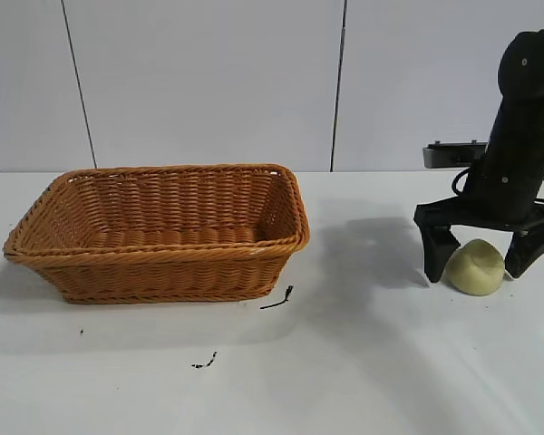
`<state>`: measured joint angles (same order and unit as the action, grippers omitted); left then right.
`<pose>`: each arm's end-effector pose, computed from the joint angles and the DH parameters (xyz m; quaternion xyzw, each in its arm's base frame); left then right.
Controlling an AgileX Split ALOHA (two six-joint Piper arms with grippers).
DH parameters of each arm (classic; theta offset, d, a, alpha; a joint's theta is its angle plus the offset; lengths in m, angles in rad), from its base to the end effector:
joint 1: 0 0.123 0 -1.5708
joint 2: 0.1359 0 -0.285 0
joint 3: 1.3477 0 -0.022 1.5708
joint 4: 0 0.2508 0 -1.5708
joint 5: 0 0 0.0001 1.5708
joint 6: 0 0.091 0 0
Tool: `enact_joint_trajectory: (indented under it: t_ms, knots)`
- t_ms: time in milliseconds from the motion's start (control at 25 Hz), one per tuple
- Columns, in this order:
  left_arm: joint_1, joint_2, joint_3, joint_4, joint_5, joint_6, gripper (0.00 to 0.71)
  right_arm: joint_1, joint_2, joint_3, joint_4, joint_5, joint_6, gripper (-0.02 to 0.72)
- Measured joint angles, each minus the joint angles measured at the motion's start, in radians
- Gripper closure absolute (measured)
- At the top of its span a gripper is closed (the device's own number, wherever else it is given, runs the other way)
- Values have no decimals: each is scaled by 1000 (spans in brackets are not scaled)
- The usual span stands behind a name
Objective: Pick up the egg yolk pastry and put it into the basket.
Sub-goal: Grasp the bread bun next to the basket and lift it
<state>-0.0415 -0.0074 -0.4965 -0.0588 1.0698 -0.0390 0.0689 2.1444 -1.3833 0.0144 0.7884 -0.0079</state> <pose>-0.0062 -0.0044 0.2757 0.0024 0.8542 -0.0502 0.5175 0.4041 0.0288 0.1094 -0.0335 0.9980 0.0070 0.0540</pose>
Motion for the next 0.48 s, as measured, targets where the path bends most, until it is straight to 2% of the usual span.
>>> enact_joint_trajectory:
  t_ms: [80, 160, 320, 480]
  knots:
    - [0, 0, 0, 0, 0, 0, 15, 0, 0, 0, 1, 0, 0, 527]
    - [0, 0, 0, 0, 0, 0, 15, 0, -1, 0, 1, 3, 0, 553]
    - [0, 0, 0, 0, 0, 0, 15, 0, -4, -15, 1, 32, 0, 565]
    - [0, 0, 0, 0, 0, 0, 15, 0, -46, -63, 1, 104, 0, 566]
